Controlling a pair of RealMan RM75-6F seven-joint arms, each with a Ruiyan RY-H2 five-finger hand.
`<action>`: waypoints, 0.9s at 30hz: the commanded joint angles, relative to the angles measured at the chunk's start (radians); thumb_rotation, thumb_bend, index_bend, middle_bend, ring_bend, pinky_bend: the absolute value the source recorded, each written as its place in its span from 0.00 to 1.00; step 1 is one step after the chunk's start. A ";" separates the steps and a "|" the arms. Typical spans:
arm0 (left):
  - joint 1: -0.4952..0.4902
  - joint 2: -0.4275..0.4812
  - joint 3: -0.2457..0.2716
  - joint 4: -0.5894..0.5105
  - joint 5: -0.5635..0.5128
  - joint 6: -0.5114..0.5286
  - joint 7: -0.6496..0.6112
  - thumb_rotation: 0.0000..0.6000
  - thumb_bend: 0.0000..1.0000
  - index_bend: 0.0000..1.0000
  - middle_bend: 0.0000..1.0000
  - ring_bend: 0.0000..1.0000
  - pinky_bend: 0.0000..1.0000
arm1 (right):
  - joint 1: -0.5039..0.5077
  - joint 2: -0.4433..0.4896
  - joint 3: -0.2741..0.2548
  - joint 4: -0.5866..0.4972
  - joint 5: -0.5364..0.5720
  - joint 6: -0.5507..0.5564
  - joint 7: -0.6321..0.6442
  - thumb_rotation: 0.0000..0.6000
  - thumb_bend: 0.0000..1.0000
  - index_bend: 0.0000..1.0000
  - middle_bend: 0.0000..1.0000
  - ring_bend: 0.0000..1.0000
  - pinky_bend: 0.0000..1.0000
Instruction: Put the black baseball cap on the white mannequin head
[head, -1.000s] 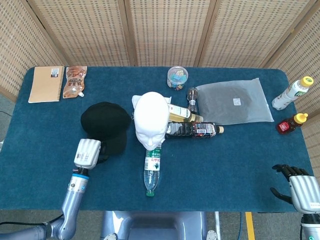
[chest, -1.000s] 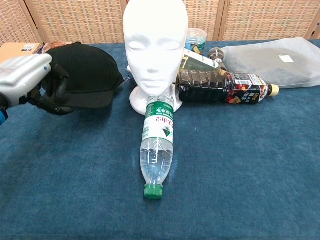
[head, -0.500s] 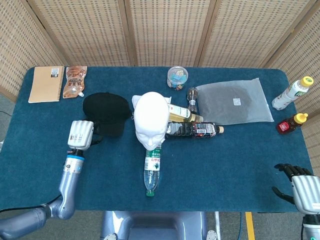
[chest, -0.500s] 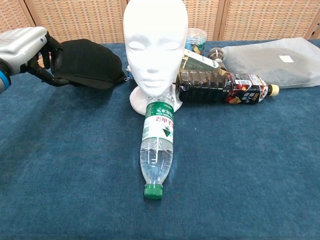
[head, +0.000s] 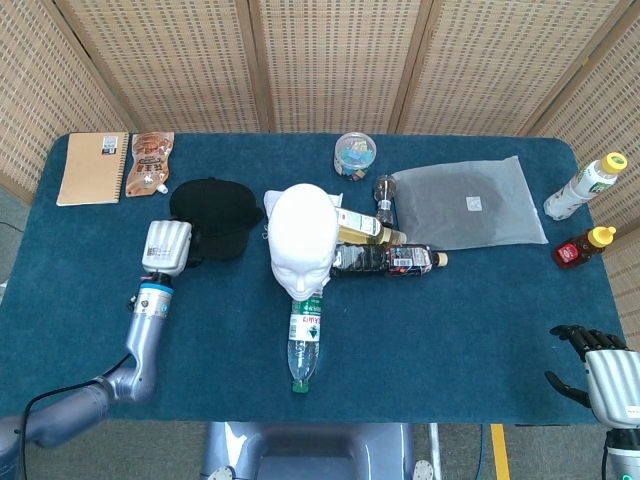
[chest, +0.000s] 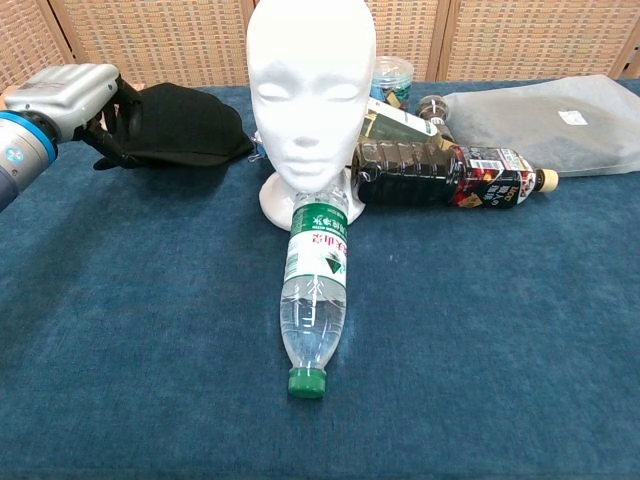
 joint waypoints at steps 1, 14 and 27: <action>-0.030 -0.031 0.004 0.064 -0.011 -0.028 -0.030 1.00 0.16 0.60 0.54 0.45 0.66 | -0.001 0.002 0.001 -0.002 0.001 0.002 -0.001 1.00 0.16 0.35 0.42 0.45 0.45; -0.057 -0.023 0.063 0.133 0.047 -0.064 -0.171 1.00 0.55 0.50 0.36 0.27 0.60 | -0.003 0.005 0.003 -0.009 -0.001 0.005 -0.004 1.00 0.16 0.35 0.42 0.46 0.45; -0.025 0.037 0.130 0.145 0.222 0.164 -0.362 1.00 0.61 0.75 0.46 0.42 0.74 | -0.006 0.008 0.005 -0.007 -0.008 0.014 0.006 1.00 0.16 0.35 0.42 0.46 0.45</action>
